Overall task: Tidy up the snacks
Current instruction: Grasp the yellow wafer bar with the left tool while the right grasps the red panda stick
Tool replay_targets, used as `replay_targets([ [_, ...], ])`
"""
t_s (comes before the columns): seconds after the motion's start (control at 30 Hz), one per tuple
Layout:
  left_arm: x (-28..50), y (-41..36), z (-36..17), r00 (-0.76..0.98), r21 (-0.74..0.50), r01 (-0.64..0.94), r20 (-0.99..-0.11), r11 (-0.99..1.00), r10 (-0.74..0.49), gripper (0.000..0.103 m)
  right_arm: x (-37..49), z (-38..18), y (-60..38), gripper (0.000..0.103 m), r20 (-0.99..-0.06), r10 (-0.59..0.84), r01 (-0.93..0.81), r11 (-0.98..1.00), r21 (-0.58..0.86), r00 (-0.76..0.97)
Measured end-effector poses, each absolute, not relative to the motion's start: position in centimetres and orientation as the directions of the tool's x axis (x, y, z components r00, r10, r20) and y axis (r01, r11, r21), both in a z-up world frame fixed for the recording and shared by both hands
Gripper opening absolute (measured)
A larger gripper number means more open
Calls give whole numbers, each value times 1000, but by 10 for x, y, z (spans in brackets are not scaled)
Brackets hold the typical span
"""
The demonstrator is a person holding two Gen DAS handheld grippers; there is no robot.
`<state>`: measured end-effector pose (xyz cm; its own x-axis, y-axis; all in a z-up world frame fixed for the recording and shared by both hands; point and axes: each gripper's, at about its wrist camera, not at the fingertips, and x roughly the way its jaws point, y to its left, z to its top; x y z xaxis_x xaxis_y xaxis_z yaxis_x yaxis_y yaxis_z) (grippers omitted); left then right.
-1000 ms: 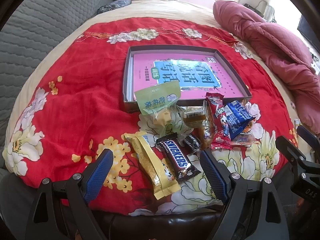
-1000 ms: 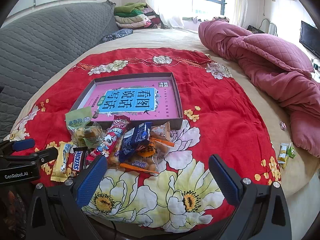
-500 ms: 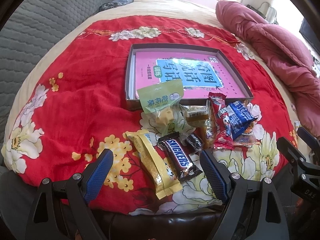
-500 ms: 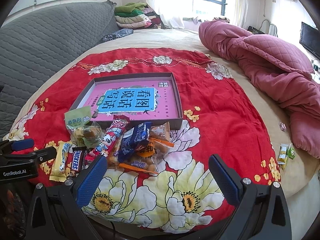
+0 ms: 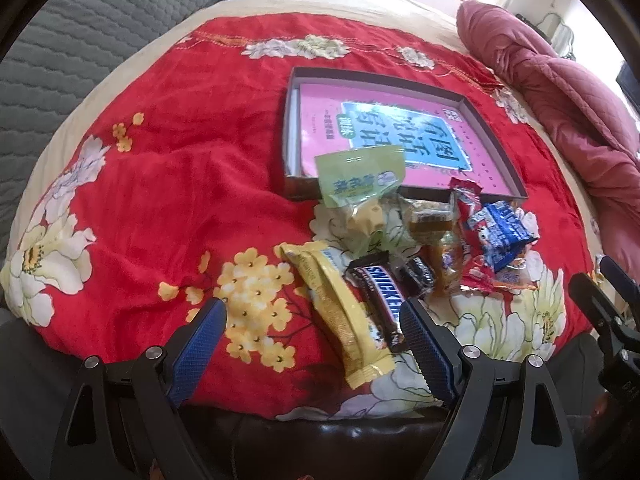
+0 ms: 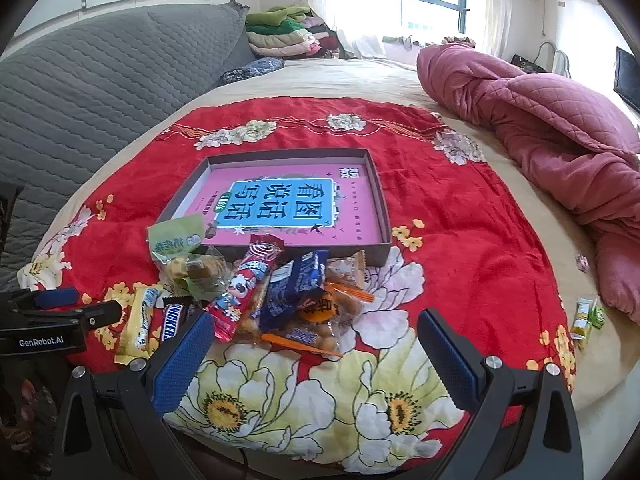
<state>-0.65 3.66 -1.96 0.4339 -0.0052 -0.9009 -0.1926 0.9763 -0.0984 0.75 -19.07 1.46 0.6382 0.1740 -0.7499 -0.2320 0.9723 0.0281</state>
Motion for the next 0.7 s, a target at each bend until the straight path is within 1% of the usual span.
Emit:
replay_targets([
  [0.13, -5, 45, -25, 415, -116, -215, -910, 970, -16, 89, 12, 13, -184, 102, -753, 199, -257, 966, 41, 627],
  [0.43, 0, 51, -50, 338, -178, -229, -936, 957, -93, 89, 21, 6, -162, 102, -771, 247, -316, 947, 63, 587],
  [0.57, 5, 52, -62, 311, -196, -242, -943, 950, -116, 89, 25, 1, -153, 101, -786, 244, -320, 945, 63, 567],
  [0.63, 7, 52, -66, 308, -198, -244, -944, 949, -118, 89, 30, -2, -147, 96, -797, 243, -323, 944, 64, 553],
  [0.7, 10, 50, -69, 307, -208, -238, -943, 949, -129, 89, 33, -6, -142, 94, -805, 238, -322, 945, 62, 544],
])
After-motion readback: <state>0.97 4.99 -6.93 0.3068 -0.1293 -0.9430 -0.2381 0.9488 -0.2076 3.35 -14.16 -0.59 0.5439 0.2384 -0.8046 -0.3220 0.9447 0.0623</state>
